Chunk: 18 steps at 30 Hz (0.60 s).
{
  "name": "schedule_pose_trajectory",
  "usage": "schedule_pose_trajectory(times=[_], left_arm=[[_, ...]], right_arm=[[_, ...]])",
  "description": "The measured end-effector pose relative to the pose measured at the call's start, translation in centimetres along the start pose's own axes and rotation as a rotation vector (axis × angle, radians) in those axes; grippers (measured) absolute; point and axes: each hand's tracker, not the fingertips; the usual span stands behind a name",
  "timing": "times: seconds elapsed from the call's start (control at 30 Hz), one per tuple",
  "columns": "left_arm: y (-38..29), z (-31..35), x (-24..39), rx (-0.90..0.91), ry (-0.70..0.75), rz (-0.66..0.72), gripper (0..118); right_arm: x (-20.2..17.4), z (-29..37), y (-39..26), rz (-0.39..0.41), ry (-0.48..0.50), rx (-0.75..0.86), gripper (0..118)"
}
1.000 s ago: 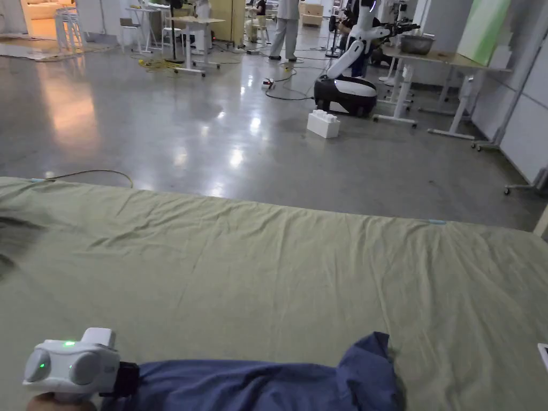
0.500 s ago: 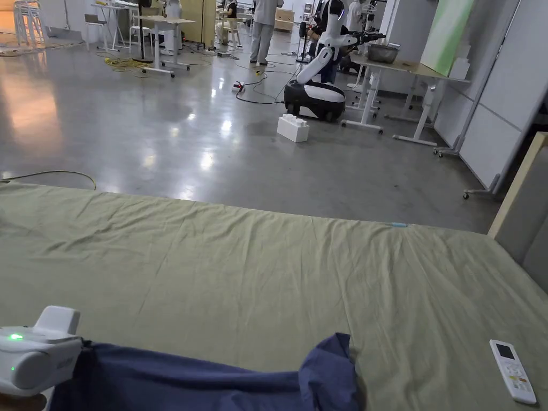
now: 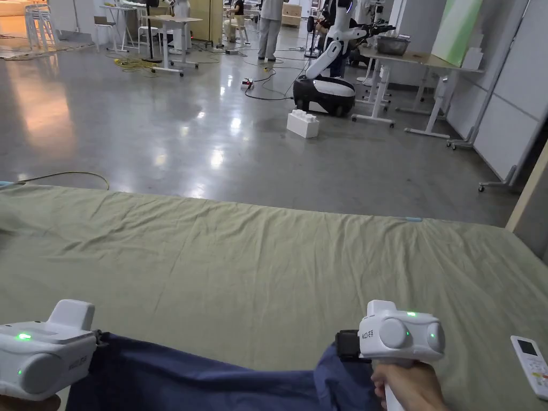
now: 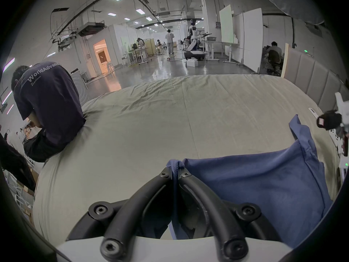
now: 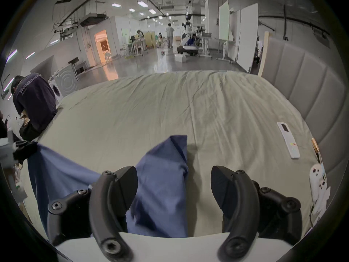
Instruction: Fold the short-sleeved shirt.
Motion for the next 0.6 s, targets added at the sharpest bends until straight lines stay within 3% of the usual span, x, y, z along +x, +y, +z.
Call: schedule_pose_trajectory(times=[0.2,0.3,0.33,0.37,0.4,0.43,0.6], left_arm=[[-0.9,-0.2,0.0,-0.016,0.006,0.008,5],[-1.2,-0.3,-0.1,-0.023,0.002,0.007,5],[-1.2,-0.3,-0.1,-0.024,0.004,0.003,5],[-1.3,-0.7,-0.4,-0.024,0.005,0.001,5],[-1.5,-0.8,-0.3,-0.050,-0.017,0.021,5],[-1.6,-0.7,-0.4,-0.049,-0.017,0.025,5],[-1.1,0.9,-0.9,-0.012,-0.007,0.056,5]], right_arm=[[0.3,-3.7,-0.1,0.026,-0.021,-0.084,85],[0.8,-4.1,-1.0,0.007,0.013,-0.094,83],[0.6,-4.0,-1.6,0.009,0.010,-0.085,71],[0.6,-3.8,-1.9,0.022,0.004,-0.068,52],[0.6,-3.5,-2.2,0.041,-0.003,-0.041,24],[0.6,-3.1,-2.5,0.050,-0.018,-0.026,10],[1.4,1.1,-3.4,0.017,-0.026,0.125,7]])
